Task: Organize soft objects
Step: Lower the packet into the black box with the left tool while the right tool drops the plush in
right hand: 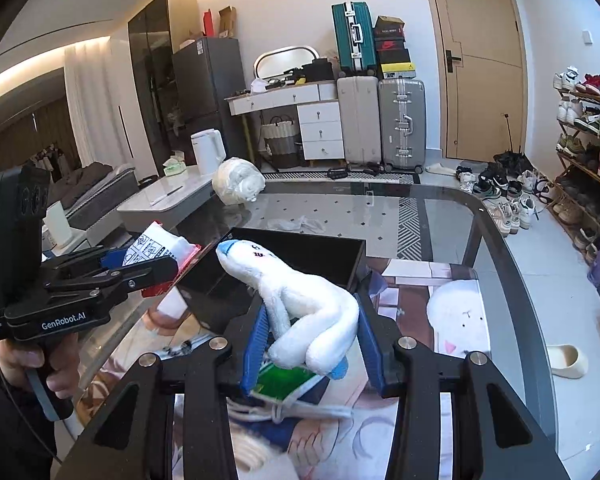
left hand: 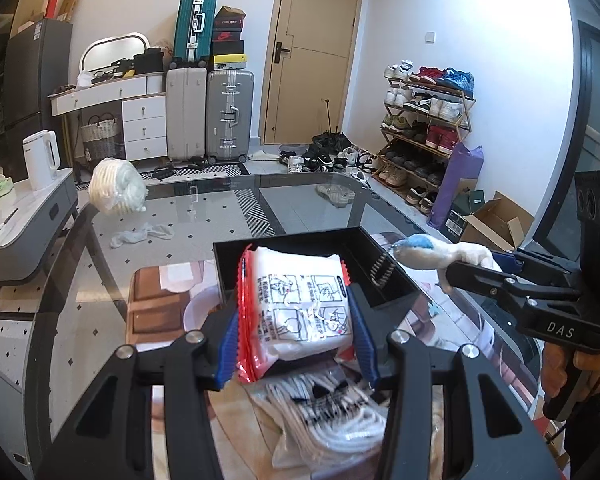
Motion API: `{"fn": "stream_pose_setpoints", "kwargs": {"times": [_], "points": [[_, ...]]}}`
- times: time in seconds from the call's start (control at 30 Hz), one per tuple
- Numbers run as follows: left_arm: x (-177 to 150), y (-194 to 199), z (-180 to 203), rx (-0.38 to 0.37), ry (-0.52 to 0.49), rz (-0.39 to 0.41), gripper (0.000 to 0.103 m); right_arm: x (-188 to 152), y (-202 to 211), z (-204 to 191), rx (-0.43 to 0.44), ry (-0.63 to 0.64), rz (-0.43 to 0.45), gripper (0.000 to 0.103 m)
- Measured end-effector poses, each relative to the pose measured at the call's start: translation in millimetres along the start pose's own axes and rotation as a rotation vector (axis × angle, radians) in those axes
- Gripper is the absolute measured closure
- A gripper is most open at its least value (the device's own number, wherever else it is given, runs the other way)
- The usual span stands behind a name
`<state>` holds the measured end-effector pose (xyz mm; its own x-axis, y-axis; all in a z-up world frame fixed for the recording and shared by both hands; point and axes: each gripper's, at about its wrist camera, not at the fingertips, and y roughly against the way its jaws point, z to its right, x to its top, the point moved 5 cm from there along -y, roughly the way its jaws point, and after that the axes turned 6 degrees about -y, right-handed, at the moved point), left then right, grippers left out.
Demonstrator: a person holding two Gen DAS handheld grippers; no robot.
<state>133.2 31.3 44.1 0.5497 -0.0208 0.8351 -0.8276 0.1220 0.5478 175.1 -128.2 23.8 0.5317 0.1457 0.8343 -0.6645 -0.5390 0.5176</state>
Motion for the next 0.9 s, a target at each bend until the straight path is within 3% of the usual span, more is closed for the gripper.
{"fn": "stream_pose_setpoints", "kwargs": {"times": [0.4,0.9], "points": [[8,-45,-8,0.009,-0.006,-0.036,0.056,18,-59,-1,-0.066,0.048,-0.075,0.061],[2,-83,-9,0.012,-0.044,-0.082,0.056,15,-112,-3,-0.155,0.144,-0.149,0.061]]}}
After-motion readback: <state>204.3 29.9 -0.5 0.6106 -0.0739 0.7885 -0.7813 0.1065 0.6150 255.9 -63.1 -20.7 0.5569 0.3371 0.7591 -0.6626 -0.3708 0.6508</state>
